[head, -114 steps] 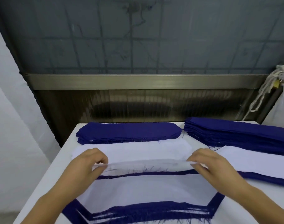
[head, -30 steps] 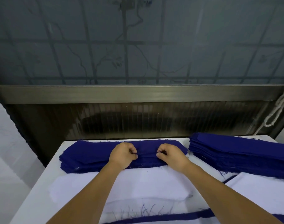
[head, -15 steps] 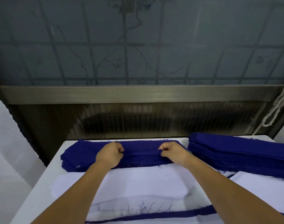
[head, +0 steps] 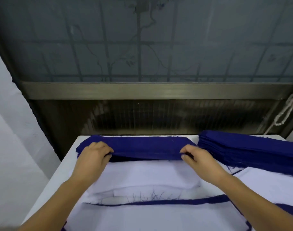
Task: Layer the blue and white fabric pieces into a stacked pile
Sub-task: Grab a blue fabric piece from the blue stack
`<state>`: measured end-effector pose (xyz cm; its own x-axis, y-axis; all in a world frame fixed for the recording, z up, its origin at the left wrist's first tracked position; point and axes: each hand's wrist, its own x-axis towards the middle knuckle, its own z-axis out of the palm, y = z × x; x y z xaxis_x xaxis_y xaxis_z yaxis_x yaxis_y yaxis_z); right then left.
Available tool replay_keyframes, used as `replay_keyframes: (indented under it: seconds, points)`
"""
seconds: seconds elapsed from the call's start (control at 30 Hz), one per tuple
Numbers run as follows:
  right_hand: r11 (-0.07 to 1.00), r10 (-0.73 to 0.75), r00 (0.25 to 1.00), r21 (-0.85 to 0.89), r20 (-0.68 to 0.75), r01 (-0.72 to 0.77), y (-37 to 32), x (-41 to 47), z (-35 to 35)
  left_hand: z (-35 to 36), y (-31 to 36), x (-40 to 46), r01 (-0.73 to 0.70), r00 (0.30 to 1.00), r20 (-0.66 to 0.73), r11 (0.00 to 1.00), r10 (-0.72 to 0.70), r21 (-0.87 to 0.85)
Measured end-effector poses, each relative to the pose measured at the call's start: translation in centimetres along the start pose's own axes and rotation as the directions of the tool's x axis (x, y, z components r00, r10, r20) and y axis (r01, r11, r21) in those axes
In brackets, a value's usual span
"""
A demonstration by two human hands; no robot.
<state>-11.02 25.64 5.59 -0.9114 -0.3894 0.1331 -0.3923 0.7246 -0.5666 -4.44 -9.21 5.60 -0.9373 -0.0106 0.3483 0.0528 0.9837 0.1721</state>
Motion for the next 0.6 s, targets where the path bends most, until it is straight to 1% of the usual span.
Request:
replay_keyframes:
  seconds: [0.03,0.1,0.17,0.2,0.23,0.3,0.37,0.43,0.47,0.53,0.6]
  points:
    - [1.0,0.002,1.0,0.003,0.031,-0.002,0.1,-2.0,-0.6,-0.7,0.3,-1.3,-0.021,0.998,0.057,0.999,0.023,-0.038]
    - [0.999,0.026,0.994,0.038,0.11,-0.03,0.3,-5.9,-1.7,-2.0,0.7,-3.9,-0.027,0.973,0.224,0.993,0.054,-0.119]
    - [0.988,0.053,0.981,0.13,0.187,-0.079,0.2,-9.0,-2.5,-3.0,1.0,-6.0,0.003,0.917,0.392,0.982,0.072,-0.187]
    - [0.982,0.064,0.974,0.161,0.216,-0.1,0.1,-10.1,-2.7,-3.3,1.1,-6.8,0.023,0.889,0.451,0.974,0.083,-0.224]
    - [0.979,0.076,0.967,0.168,0.242,-0.118,0.1,-10.9,-2.8,-3.4,1.1,-7.4,0.042,0.867,0.49,0.965,0.094,-0.259]
    - [0.978,0.097,0.953,0.149,0.289,-0.145,0.0,-11.6,-2.9,-3.5,1.5,-8.2,0.07,0.847,0.522,0.952,0.101,-0.297]
    - [0.981,0.101,0.948,0.128,0.302,-0.146,-0.1,-11.4,-3.1,-3.6,1.9,-8.4,0.094,0.86,0.506,0.951,0.071,-0.293]
    - [0.986,0.105,0.955,0.093,0.277,-0.135,-0.4,-10.8,-3.7,-4.1,2.4,-8.0,0.097,0.906,0.422,0.953,0.035,-0.287]
    - [0.991,0.1,0.968,0.067,0.229,-0.118,-0.7,-10.5,-4.0,-4.4,2.6,-7.8,0.091,0.933,0.359,0.954,0.018,-0.285]
    - [0.999,0.041,0.998,-0.003,0.042,-0.041,-1.5,-10.2,-4.7,-5.2,2.8,-7.7,0.06,0.979,0.206,0.955,0.001,-0.291]
    - [0.995,-0.074,0.984,-0.079,-0.163,0.062,-2.4,-10.8,-5.1,-6.0,2.8,-8.0,0.003,0.999,0.043,0.949,0.011,-0.314]
